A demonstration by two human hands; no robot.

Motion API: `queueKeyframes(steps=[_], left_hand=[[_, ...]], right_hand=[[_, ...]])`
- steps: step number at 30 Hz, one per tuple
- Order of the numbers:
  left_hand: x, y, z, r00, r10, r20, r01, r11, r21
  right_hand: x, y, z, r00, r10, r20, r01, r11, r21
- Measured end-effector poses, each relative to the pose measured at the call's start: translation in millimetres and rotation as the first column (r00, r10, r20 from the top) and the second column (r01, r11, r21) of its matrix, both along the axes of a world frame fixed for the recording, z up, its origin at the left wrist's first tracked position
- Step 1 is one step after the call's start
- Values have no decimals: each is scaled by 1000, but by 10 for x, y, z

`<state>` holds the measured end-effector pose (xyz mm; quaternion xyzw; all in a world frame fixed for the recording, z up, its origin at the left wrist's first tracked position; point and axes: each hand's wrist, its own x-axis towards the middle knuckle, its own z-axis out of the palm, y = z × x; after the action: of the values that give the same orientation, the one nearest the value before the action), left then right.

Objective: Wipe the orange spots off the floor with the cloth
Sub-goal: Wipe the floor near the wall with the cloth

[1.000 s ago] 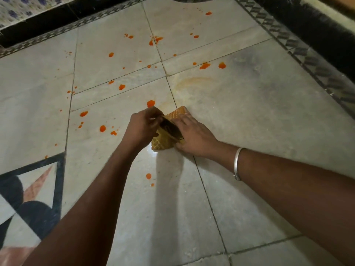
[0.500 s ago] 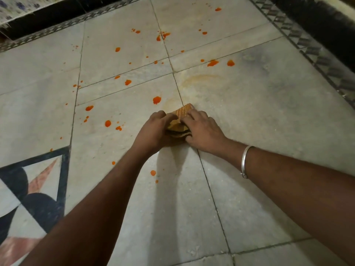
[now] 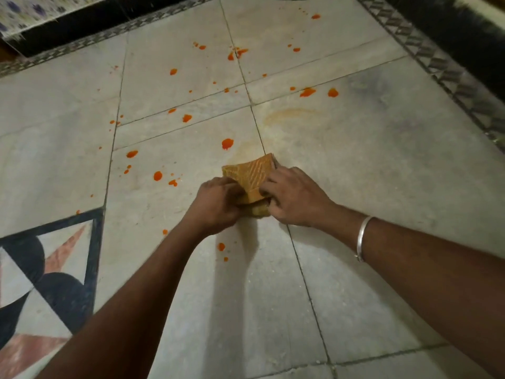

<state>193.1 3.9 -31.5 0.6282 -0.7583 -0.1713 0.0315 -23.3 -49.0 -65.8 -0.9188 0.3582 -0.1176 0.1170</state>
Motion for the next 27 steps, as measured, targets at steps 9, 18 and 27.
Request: queueKeyframes(steps=[9,18,27], left_hand=[[-450,-348,-615,987,111,118,-103,992,-75],[-801,48,-675,979,148,143,-136,987,-88],[-625,285,-652,910,395,127,-397,918,-6]], right_hand=[[-175,125,-456,919,-349,-185,380,909,173],[-310,261,-551,925,-342,-165,356,932,66],[-264,322,-587,920,-364,-142,377,923,73]])
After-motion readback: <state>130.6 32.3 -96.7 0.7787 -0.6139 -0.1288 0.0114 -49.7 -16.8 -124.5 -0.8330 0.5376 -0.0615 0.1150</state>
